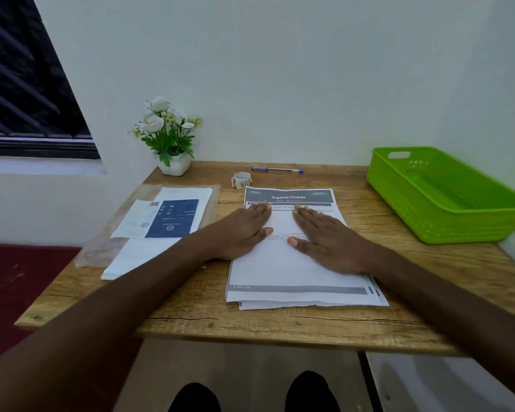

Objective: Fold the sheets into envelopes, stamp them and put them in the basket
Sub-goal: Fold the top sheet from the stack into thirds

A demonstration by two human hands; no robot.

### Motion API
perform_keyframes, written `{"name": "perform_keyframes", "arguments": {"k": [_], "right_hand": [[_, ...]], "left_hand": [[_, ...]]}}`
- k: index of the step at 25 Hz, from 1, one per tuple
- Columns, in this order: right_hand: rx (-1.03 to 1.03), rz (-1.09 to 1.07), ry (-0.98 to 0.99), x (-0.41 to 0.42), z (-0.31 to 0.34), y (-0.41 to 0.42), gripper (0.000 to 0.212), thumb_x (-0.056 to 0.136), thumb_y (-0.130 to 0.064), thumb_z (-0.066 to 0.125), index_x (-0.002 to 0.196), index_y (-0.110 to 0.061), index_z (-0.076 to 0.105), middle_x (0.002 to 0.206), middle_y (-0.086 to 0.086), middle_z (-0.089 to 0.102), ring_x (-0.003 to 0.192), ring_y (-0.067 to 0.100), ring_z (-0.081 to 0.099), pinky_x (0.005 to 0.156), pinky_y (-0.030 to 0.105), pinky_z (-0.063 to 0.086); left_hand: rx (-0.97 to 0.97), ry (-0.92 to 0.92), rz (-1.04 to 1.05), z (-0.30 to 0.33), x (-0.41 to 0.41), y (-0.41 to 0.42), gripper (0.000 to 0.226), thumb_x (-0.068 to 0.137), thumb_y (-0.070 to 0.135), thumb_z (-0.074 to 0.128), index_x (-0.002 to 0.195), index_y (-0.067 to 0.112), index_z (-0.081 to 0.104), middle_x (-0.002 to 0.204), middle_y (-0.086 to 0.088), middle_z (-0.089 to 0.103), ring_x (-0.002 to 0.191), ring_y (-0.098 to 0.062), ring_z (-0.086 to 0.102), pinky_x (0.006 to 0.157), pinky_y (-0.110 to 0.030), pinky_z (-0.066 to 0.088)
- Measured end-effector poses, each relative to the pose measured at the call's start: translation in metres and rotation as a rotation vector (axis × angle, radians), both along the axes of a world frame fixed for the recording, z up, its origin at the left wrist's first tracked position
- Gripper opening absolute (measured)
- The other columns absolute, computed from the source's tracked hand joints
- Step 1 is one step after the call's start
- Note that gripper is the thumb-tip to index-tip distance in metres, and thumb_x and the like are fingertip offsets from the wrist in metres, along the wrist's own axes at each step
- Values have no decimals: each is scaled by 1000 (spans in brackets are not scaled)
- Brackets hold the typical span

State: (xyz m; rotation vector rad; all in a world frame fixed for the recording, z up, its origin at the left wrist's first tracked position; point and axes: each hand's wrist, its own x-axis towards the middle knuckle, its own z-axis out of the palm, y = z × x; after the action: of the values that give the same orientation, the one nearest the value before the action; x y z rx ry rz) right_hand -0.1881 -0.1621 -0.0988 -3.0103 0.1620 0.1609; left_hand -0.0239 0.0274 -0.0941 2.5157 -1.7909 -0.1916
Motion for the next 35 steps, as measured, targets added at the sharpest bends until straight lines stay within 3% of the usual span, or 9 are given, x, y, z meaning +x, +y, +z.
{"name": "perform_keyframes", "arguments": {"k": [7,10,13,15,18,22,28,31,35], "right_hand": [[104,-75,50,2,8,-26,78,102,-62,21,163,-20,-3,170,-6,-10,155,8,-10,125,29,-5],[172,-51,-48,-1,18,-47,70,100,-52,51,158,-19,31,164,-1,27,154,18,18,119,22,12],[268,-141,-251,0,22,-61,60,80,-43,83,132,-22,63,127,-2,57,113,11,55,87,13,39],[359,-192,-286,3,23,-66,63,66,-44,91,122,-24,69,117,-3,61,94,6,58,76,14,46],[468,-204,-289,6,24,-72,76,49,-59,89,116,-28,73,114,-7,62,101,5,60,82,25,52],[488,-200,-282,8,24,-73,72,41,-72,89,101,-33,76,99,-21,68,93,1,63,72,16,51],[529,-203,-310,9,21,-74,67,38,-67,91,90,-29,72,91,-22,70,76,4,63,65,19,52],[617,-208,-342,9,19,-74,64,41,-52,99,90,-22,71,89,-6,76,75,17,69,68,34,56],[779,-201,-516,8,22,-75,45,52,-40,95,82,-15,71,78,-6,73,65,10,61,59,25,47]], "left_hand": [[-120,72,101,3,7,-4,63,108,45,37,161,13,26,169,-5,23,155,-21,24,126,-33,19],[-295,116,198,8,21,5,70,91,59,64,150,24,50,152,-2,53,135,-17,51,109,-34,40],[-362,186,252,15,36,13,82,68,67,81,139,32,61,135,6,67,96,4,56,74,-20,41],[-357,208,254,17,44,16,86,61,70,84,135,32,64,133,8,68,93,3,54,73,-20,42],[-326,231,237,18,50,17,89,57,73,82,134,32,65,128,9,68,102,-3,57,78,-23,48],[-292,282,213,22,51,17,81,63,64,86,134,31,65,126,12,63,100,0,50,72,-15,37],[-349,312,222,24,47,19,68,61,56,91,121,32,69,117,22,54,111,-5,47,82,-22,39],[-516,458,247,21,47,15,49,62,50,93,101,26,74,101,12,73,91,-7,65,72,-21,50],[-707,657,252,17,45,12,28,74,36,89,93,18,78,85,-10,75,65,-6,59,56,-18,48]]}}
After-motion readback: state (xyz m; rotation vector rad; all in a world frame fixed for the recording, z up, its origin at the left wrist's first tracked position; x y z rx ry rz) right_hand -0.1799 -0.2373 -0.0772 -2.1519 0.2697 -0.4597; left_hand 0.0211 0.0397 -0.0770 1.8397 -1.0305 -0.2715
